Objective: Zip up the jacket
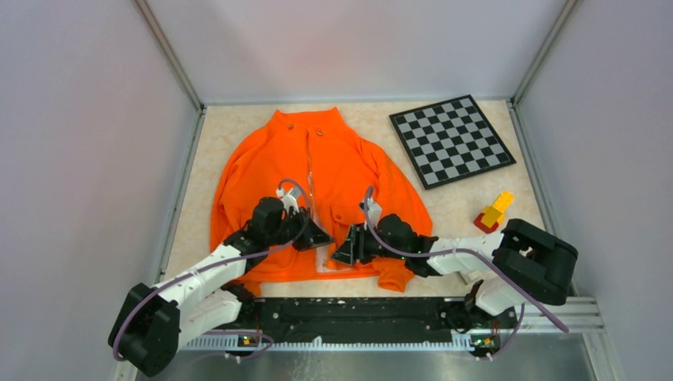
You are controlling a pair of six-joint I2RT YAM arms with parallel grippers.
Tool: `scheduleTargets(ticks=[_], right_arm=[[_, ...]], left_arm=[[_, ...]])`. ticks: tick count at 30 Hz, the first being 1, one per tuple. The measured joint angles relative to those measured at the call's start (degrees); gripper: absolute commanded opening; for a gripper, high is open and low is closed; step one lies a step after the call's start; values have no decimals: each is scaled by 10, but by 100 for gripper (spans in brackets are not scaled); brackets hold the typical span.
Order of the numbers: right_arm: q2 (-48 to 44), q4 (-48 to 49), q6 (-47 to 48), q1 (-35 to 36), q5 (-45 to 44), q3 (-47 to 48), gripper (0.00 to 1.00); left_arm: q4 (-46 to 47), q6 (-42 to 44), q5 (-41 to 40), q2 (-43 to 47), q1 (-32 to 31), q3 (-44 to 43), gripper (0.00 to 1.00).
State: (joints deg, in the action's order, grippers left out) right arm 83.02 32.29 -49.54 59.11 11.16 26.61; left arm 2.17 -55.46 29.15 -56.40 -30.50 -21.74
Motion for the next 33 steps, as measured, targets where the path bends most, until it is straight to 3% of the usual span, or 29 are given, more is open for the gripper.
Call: scheduleTargets(ticks=[8, 15, 20, 22, 25, 31, 33], right_arm=[[0, -6, 0, 21, -48, 7, 40], [9, -20, 18, 23, -71, 28, 43], [31, -5, 39, 23, -68, 36, 8], [43, 0, 55, 23, -63, 41, 0], [48, 7, 110, 23, -45, 43, 0], [49, 18, 292, 19, 51, 43, 0], [49, 18, 349, 3, 128, 43, 0]], left_arm=[[4, -10, 0, 0, 0, 0, 0], [2, -10, -1, 0, 0, -2, 0], [-1, -9, -1, 0, 0, -10, 0], [-7, -3, -3, 0, 0, -10, 11], [-30, 12, -7, 0, 0, -22, 41], [-86, 59, -17, 34, 0, -75, 84], [-105, 81, -18, 55, 1, -85, 96]])
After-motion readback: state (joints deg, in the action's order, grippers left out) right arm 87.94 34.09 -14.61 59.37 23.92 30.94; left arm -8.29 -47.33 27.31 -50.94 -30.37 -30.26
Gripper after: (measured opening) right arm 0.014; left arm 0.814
